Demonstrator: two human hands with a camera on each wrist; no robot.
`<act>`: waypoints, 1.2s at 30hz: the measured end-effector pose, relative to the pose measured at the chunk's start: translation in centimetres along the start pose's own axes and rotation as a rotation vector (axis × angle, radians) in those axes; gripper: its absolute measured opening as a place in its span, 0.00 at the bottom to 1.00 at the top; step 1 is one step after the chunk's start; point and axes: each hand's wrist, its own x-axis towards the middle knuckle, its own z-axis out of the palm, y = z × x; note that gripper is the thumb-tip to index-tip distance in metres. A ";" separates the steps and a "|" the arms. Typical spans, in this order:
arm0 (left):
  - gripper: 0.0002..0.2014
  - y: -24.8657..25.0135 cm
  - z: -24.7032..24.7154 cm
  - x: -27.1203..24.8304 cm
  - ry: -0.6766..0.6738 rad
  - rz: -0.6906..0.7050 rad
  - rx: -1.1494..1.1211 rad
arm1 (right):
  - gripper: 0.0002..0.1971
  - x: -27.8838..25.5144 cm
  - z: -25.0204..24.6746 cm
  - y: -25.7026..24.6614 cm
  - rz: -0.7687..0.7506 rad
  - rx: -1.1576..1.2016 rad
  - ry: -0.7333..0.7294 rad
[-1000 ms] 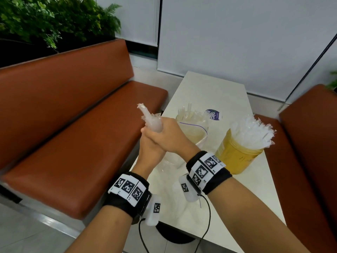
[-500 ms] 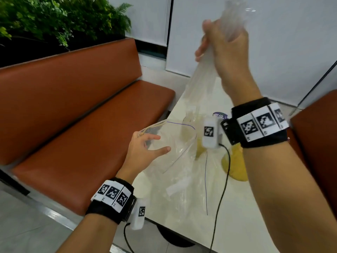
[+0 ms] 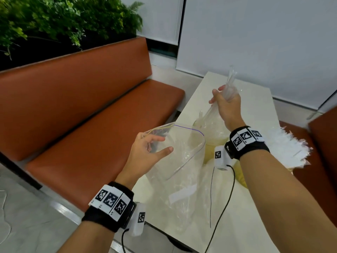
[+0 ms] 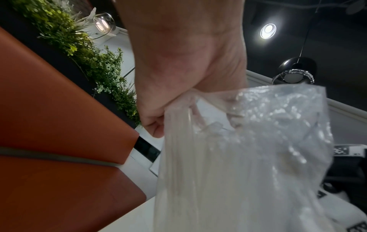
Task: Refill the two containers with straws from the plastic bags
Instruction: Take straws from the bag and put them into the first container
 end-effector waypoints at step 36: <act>0.07 2.1 1.6 0.8 0.028 0.070 -0.067 | 0.24 -0.2 -0.3 2.8 -0.442 -0.683 -0.091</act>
